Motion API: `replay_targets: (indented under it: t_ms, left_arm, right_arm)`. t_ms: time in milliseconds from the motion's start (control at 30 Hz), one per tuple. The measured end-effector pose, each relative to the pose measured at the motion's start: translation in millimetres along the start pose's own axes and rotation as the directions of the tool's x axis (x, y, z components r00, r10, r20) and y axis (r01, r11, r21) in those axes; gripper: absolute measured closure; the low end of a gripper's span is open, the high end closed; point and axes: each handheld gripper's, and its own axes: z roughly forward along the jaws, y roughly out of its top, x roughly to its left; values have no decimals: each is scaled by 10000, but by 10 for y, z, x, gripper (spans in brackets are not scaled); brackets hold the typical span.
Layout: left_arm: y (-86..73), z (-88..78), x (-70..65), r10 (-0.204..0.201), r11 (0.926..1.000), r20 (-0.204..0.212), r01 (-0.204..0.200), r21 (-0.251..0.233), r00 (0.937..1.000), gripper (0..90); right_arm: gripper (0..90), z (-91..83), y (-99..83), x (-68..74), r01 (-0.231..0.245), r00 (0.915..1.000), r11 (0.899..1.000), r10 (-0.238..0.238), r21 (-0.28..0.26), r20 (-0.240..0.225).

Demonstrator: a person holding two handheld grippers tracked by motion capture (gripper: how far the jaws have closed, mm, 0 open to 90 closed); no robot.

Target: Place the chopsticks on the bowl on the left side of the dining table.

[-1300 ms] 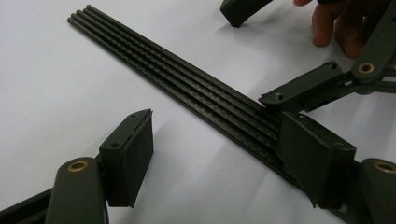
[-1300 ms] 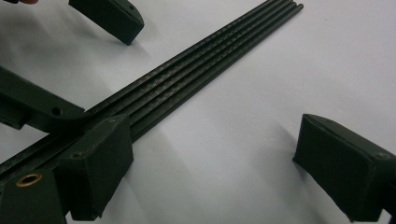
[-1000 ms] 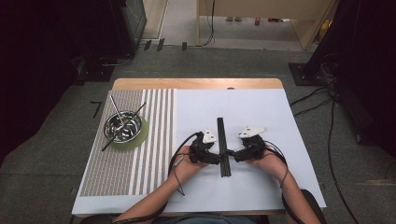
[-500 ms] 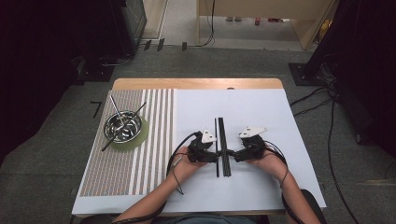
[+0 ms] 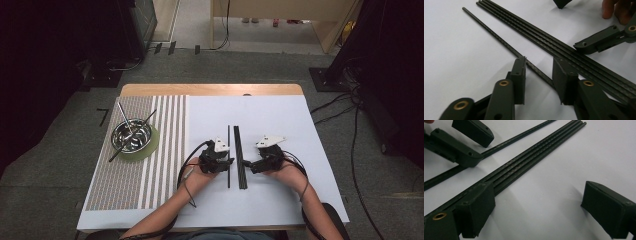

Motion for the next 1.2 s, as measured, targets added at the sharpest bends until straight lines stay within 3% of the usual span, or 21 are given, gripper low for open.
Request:
replay_targets:
  t_ms: [100,200,300,367,500,800,1200]
  left_arm:
    - [-12,-5,12,-26,10000,71,26,-57,10000,659]
    - [-11,-6,-3,202,9998,2,-202,-8,9998,657]
    - [-9,-13,8,227,9997,-41,-227,44,9997,704]
    - [0,-34,65,-261,9995,192,257,186,9995,729]
    - [11,-55,106,-579,9977,338,567,367,9977,760]
    - [16,-66,93,-347,9983,143,340,468,9993,772]
    - [16,-97,141,-547,9970,90,541,555,9985,798]
  right_arm:
    - [109,0,0,1,-12,10000,10000,12,5,0]
    - [109,0,0,0,-1,10000,10000,1,0,-1]
    - [109,0,0,1,-8,10000,10000,8,-1,-2]
    - [109,0,0,1,-4,10000,10000,4,-2,-3]
    - [109,0,0,1,-6,10000,10000,6,-2,-2]
    - [109,0,0,1,-5,10000,10000,5,-2,0]
    - [109,0,0,1,-4,10000,10000,4,-2,0]
